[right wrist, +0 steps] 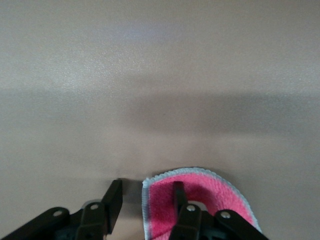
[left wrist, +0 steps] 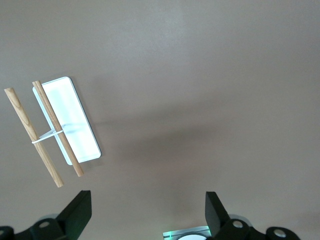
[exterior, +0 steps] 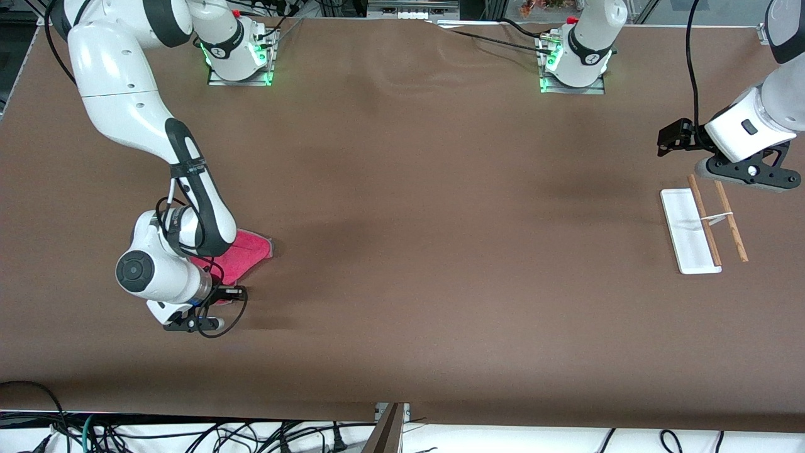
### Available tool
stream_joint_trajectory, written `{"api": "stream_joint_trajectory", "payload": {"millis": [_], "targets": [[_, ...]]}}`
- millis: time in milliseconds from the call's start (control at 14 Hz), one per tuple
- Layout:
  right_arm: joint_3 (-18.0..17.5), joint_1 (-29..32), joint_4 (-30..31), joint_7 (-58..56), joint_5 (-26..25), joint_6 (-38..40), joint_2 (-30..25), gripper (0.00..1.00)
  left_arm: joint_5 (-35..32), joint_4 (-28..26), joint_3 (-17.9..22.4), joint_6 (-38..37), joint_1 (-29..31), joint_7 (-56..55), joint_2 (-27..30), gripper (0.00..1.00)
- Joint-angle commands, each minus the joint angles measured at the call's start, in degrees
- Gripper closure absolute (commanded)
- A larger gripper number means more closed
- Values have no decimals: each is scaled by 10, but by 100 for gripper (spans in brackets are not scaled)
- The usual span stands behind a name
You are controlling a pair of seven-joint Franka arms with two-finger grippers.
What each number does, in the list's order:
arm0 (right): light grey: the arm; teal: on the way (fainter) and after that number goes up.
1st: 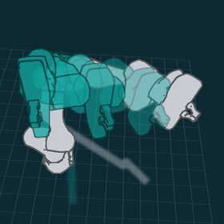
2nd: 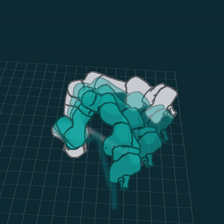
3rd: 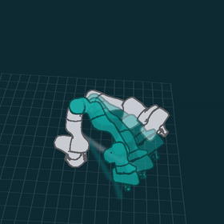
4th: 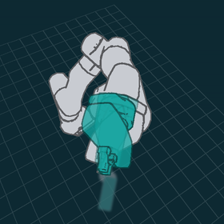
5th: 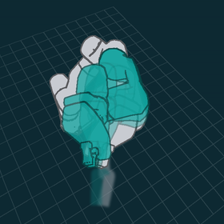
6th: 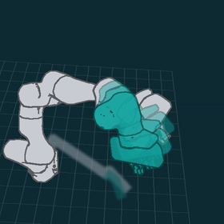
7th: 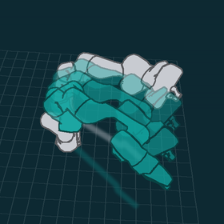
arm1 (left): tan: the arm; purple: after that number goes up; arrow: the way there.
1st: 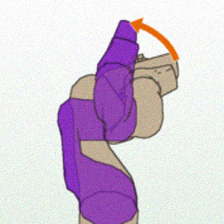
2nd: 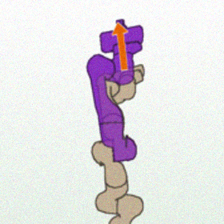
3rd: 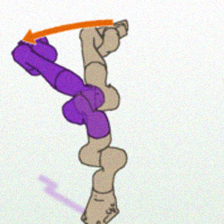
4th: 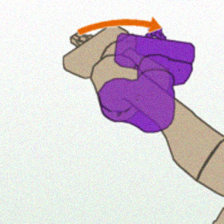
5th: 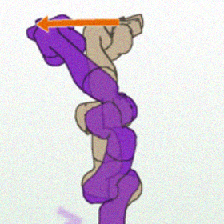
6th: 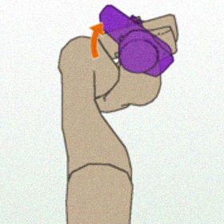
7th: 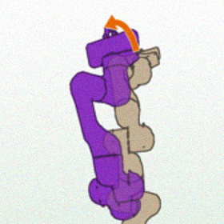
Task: Pass towel and hang on rack
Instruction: 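Close the right gripper on the pink towel's edge, then lift the towel with the right gripper toward the table's middle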
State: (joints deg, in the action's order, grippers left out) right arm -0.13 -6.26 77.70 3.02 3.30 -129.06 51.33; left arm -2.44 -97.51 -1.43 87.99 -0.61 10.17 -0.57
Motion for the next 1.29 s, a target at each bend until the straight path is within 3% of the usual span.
{"api": "stream_joint_trajectory", "payload": {"millis": [0,429,929,1214], "targets": [[-4,12,1,-24,11,-7,0,100,-10,21,-2,-16,1,3,-8,0],[-6,11,-6,-23,14,32,-12,100,-8,21,-7,-20,-2,3,-8,0],[-14,0,-62,-8,26,201,-75,100,3,21,-6,-20,-2,2,-8,0],[-18,-23,-142,49,27,348,-93,100,3,21,-7,-20,-4,2,-8,0]]}}
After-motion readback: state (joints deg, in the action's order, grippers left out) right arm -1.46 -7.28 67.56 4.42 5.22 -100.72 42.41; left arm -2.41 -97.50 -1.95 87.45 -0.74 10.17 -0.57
